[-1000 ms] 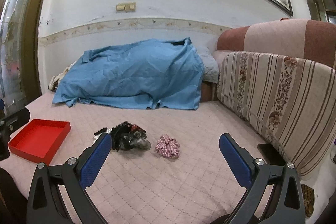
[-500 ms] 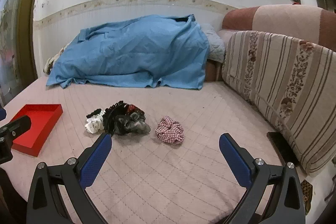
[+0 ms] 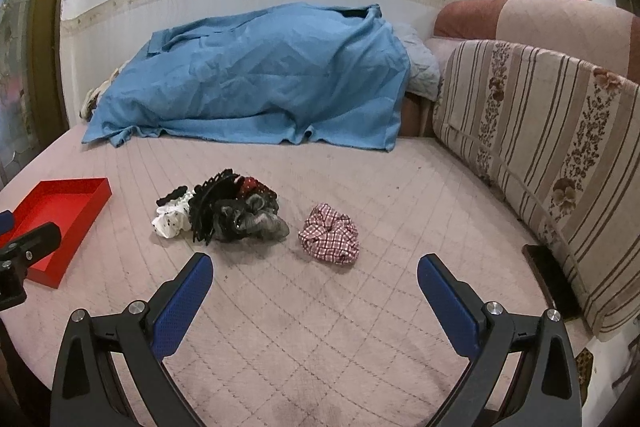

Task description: Organize jewelry

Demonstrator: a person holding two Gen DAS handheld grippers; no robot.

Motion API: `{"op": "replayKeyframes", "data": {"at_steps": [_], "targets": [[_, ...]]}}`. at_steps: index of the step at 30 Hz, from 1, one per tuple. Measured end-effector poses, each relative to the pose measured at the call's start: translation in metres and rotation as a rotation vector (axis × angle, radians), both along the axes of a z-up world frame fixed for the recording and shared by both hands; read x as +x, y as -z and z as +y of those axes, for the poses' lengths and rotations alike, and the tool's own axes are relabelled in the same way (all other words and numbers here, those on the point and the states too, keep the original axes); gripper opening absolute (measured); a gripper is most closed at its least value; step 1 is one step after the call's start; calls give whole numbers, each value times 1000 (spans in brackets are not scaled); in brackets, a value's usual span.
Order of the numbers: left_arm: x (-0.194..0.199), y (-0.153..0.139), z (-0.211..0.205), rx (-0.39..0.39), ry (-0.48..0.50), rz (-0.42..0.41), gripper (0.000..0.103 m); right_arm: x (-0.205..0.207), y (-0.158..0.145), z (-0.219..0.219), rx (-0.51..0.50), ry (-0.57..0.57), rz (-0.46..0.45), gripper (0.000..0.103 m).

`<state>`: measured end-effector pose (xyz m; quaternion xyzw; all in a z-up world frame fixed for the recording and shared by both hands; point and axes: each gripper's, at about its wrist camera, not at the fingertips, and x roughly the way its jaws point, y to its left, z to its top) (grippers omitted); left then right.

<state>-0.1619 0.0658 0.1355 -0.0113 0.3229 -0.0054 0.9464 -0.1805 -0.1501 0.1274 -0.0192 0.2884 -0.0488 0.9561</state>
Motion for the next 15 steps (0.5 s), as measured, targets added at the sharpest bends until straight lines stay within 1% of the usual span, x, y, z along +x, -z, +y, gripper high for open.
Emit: {"op": "replayKeyframes", "data": {"at_steps": [7,11,15], "targets": [[27,9,19,-8,-33,61,103,17,8,-9,16,9,39,103],[43,12,24,-1,-28,85,103,28,11,-14,23,12,54,103],[64,19,20,21,3,99,103,44,17,-25,47,25,77,103]]}}
